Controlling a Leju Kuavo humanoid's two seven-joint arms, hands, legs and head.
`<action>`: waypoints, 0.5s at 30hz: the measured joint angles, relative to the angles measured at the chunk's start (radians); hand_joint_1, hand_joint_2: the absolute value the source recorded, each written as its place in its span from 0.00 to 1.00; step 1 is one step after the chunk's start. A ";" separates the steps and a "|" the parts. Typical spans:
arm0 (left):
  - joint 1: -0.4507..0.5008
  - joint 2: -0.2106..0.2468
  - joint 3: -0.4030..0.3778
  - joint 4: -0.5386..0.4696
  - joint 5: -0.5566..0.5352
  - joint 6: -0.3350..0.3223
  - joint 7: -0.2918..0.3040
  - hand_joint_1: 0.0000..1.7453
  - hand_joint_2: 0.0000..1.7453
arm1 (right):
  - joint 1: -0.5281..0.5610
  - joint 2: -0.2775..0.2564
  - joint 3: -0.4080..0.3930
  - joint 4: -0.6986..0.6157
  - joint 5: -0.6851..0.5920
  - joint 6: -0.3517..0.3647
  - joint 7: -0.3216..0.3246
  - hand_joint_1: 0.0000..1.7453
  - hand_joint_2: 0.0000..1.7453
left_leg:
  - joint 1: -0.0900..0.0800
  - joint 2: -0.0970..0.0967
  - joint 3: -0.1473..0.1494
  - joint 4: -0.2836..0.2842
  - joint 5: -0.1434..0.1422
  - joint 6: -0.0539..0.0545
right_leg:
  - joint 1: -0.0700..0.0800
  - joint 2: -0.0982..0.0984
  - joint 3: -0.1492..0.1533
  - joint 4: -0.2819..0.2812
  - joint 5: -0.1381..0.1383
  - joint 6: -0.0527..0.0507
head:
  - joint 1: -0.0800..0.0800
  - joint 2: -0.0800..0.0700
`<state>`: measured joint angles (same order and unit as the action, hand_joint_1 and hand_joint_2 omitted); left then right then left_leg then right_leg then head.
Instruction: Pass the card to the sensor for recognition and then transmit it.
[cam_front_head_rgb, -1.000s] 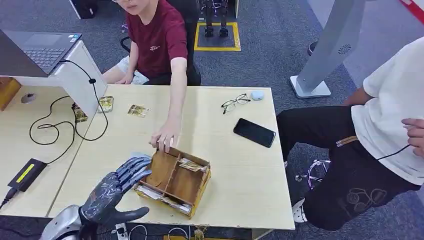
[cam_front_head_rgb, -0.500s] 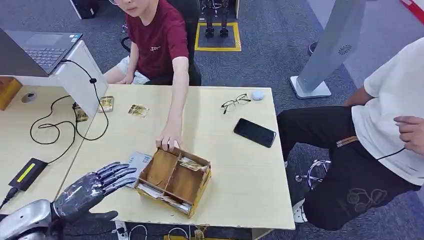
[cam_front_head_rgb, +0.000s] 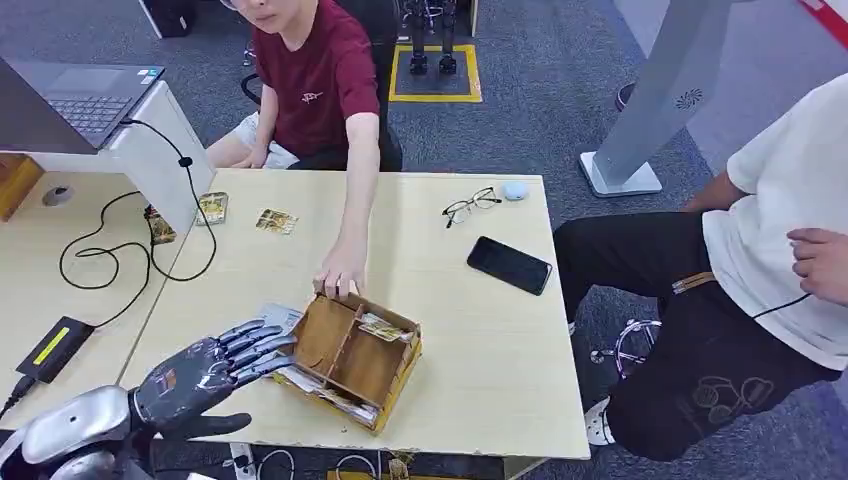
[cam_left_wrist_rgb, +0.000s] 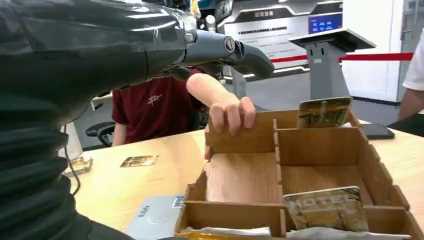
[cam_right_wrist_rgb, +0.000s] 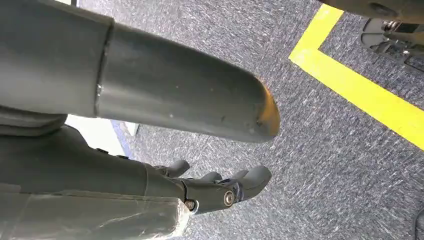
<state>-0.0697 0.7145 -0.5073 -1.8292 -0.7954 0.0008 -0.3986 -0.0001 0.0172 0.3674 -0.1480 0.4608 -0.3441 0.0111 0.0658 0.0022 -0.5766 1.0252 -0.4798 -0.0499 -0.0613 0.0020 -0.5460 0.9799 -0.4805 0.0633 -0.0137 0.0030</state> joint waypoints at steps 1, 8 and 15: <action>-0.007 0.000 -0.010 0.001 0.000 0.000 0.000 0.00 1.00 | 0.000 0.000 0.000 0.000 0.000 0.000 0.000 0.00 0.00 | 0.000 0.000 0.000 0.000 0.000 0.000 | 0.000 0.000 0.000 0.000 0.000 0.000 | 0.000 0.000; -0.028 0.002 -0.067 0.010 0.061 -0.012 -0.022 0.00 1.00 | -0.001 0.000 0.000 0.000 0.001 0.000 -0.002 0.00 0.00 | 0.000 0.000 0.000 0.000 0.000 0.000 | 0.000 0.000 0.000 0.000 0.000 0.000 | 0.000 0.000; -0.043 0.025 -0.099 0.015 0.063 -0.024 -0.014 0.00 1.00 | -0.001 0.000 0.003 0.000 0.013 0.001 0.000 0.00 0.00 | 0.000 0.000 0.000 0.000 0.000 0.000 | 0.000 0.000 0.000 0.000 0.000 0.000 | 0.000 0.000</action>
<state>-0.1130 0.7397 -0.6058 -1.8143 -0.7328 -0.0237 -0.4128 -0.0007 0.0172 0.3708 -0.1480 0.4738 -0.3433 0.0111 0.0659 0.0023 -0.5766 1.0252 -0.4798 -0.0499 -0.0612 0.0021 -0.5460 0.9799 -0.4805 0.0633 -0.0137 0.0031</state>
